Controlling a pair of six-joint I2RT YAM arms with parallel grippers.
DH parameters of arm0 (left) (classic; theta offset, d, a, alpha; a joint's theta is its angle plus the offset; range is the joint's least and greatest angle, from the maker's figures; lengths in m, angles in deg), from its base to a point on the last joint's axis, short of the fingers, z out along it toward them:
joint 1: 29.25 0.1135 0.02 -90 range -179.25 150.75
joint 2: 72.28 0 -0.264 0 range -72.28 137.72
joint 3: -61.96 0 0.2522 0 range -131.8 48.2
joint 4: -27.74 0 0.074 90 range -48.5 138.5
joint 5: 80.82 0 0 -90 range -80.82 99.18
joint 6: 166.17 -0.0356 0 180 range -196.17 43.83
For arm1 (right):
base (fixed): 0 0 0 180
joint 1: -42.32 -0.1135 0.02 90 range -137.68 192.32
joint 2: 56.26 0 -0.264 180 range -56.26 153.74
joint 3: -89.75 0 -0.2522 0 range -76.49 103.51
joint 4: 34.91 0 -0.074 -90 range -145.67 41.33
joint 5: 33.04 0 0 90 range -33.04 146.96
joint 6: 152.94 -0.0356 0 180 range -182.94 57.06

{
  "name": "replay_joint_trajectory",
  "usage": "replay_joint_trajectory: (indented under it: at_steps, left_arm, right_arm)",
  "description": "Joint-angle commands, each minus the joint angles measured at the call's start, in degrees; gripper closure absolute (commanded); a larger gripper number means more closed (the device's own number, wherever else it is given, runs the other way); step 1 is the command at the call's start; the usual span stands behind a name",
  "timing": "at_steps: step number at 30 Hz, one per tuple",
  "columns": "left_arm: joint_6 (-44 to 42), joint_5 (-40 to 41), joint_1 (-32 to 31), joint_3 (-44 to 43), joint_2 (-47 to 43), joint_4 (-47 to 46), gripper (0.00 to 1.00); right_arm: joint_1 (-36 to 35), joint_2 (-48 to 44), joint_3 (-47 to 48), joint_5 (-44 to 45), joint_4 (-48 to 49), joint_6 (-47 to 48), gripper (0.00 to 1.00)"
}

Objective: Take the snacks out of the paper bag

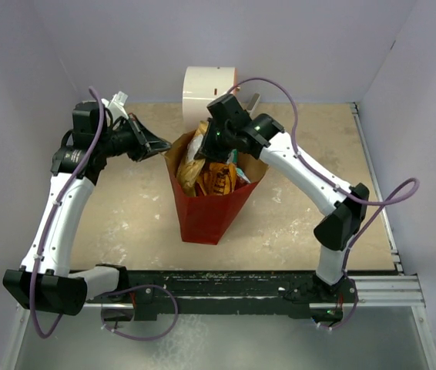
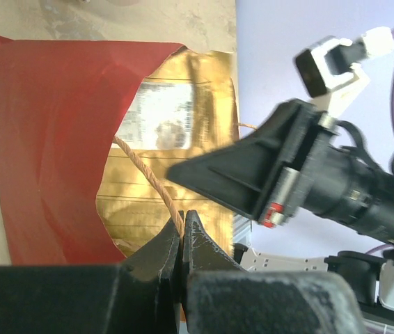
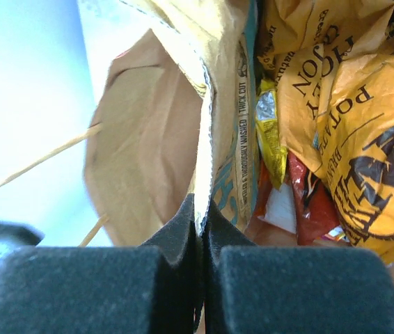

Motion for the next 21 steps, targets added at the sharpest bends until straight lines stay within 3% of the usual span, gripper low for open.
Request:
replay_joint_trajectory:
  at_steps: [1,10,21]
  left_arm:
    - [0.3,1.9,0.3,-1.5,-2.3,-1.5,1.0]
    - [-0.1,3.7,0.3,-2.0,-2.6,0.8,1.0]
    - [-0.8,4.4,0.3,-2.9,-2.7,2.8,1.0]
  right_arm:
    - [0.1,-8.1,6.5,0.6,0.2,1.8,1.0]
    - [0.2,-15.6,8.6,3.2,3.0,4.8,1.0]
    - [0.2,-21.9,16.8,16.6,1.3,11.4,1.0]
